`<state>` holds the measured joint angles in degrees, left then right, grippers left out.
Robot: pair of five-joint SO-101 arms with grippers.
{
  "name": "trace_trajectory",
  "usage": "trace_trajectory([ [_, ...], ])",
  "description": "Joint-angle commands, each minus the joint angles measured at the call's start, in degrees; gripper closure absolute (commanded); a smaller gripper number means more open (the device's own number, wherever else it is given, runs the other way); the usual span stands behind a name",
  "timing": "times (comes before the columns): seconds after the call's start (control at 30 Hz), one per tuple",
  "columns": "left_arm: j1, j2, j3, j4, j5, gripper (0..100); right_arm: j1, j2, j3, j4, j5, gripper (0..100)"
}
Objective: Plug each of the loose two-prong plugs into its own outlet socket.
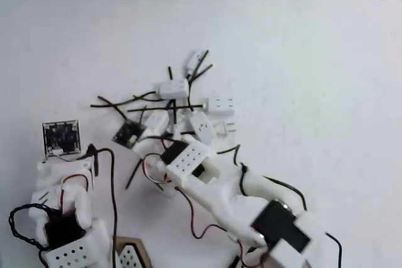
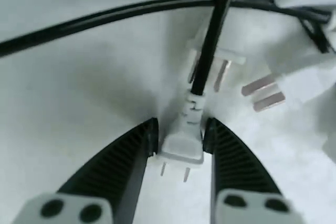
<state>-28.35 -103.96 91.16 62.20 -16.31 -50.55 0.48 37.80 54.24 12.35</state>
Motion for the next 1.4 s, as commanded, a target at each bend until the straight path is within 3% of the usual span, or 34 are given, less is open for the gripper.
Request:
trace_trajectory([
  [0.0, -0.4, -0.6, -0.4, -1.2, -0.1, 78, -0.7, 1.2, -1.2, 0.2, -0.6, 85.6],
  [0.17, -0.4, -0.6, -0.4, -1.1, -0.1, 78, -0.5, 0.1, -1.2, 0.3, -0.6, 98.7],
  [0.37, -0.4, -0.6, 0.4, -1.3, -0.1, 78, 1.6, -4.9, -1.1, 5.2, -0.6, 98.1],
  [0.47, -0.4, -0.6, 0.4, -1.3, -0.1, 78, 6.6, -10.8, -1.1, 8.7, -0.4, 98.1],
  [0.67, -0.4, -0.6, 0.5, -1.3, -0.1, 78, 20.0, -25.4, -1.1, 15.4, 7.5, 98.1],
  [0.87, -0.3, -0.6, 0.5, -1.3, -0.1, 78, 34.0, -36.2, -0.8, 17.0, 10.7, 98.1],
  [1.0, -0.3, -0.6, 0.5, -1.3, -0.1, 78, 39.6, -35.3, 0.0, 16.7, 10.5, 98.1],
  [1.2, -0.3, -0.6, 0.6, -1.3, -0.1, 78, 40.4, -27.8, 6.4, 10.3, 10.8, 97.6],
  [1.37, -0.3, -0.6, 1.0, -1.3, -0.1, 78, 40.4, -22.9, 5.8, 10.1, 13.9, 83.0],
])
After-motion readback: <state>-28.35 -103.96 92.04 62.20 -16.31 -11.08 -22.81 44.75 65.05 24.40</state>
